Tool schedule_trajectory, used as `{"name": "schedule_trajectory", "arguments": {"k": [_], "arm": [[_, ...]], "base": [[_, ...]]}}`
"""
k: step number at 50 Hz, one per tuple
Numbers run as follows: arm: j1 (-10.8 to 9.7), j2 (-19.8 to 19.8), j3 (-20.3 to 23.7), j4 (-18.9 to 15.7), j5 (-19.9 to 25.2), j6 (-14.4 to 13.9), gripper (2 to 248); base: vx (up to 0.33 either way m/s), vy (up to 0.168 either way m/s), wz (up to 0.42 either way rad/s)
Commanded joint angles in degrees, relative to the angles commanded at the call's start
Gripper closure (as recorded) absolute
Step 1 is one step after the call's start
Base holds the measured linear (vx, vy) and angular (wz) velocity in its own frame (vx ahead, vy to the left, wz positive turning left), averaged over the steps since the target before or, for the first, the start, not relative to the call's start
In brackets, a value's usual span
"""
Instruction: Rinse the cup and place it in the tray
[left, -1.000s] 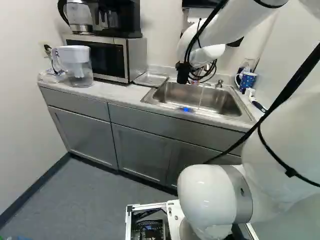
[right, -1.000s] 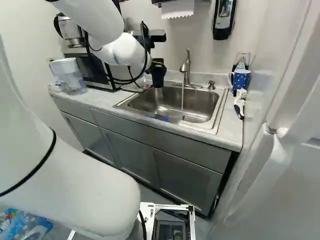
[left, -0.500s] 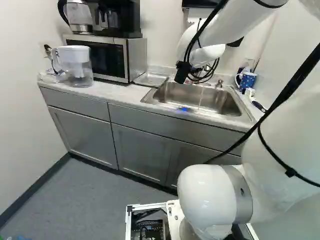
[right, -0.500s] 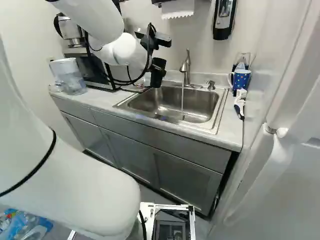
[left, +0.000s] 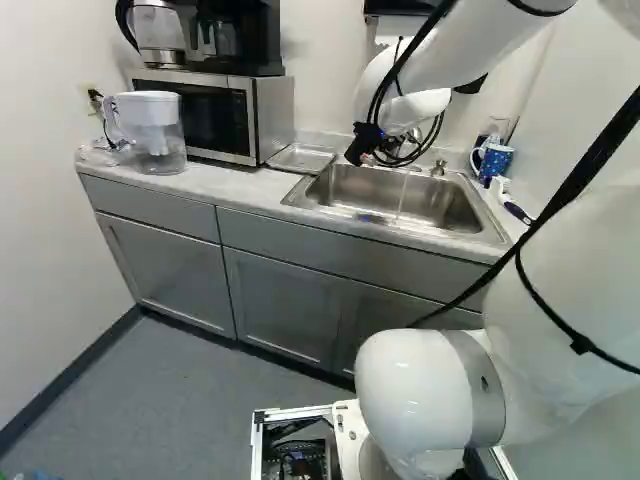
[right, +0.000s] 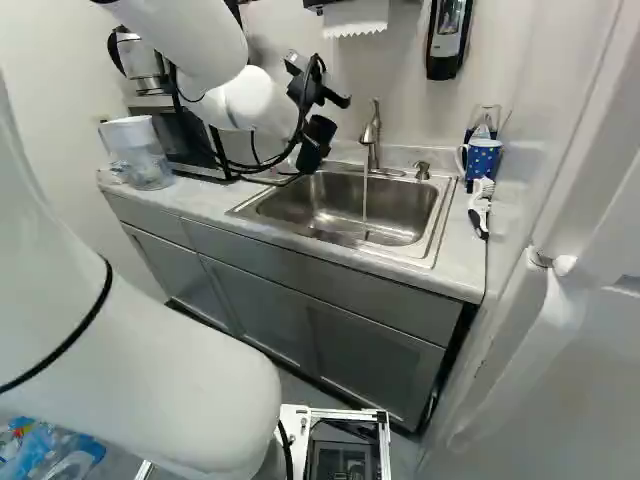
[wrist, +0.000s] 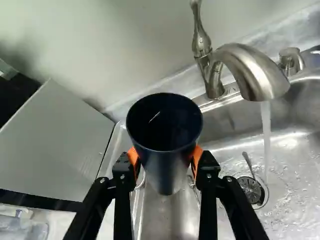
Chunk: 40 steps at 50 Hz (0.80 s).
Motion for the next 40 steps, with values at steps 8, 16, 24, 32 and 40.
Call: {"name": "schedule_trajectory", "arguments": {"k": [8,16,24,32,40], "arm": [[0.0,0.0,0.0,0.0,0.0,4.83,129],[0.0,0.0,0.0,0.0,0.0,9.66,129],[0.0,0.0,0.0,0.0,0.0,14.47,129],[0.0,0.0,0.0,0.0,0.0,19.3,129],[0.0,0.0,0.0,0.0,0.0,24.13,129]], "base": [[0.0,0.0,0.0],[0.0,0.0,0.0],[0.0,0.0,0.0],[0.0,0.0,0.0],[0.0,0.0,0.0]]}}
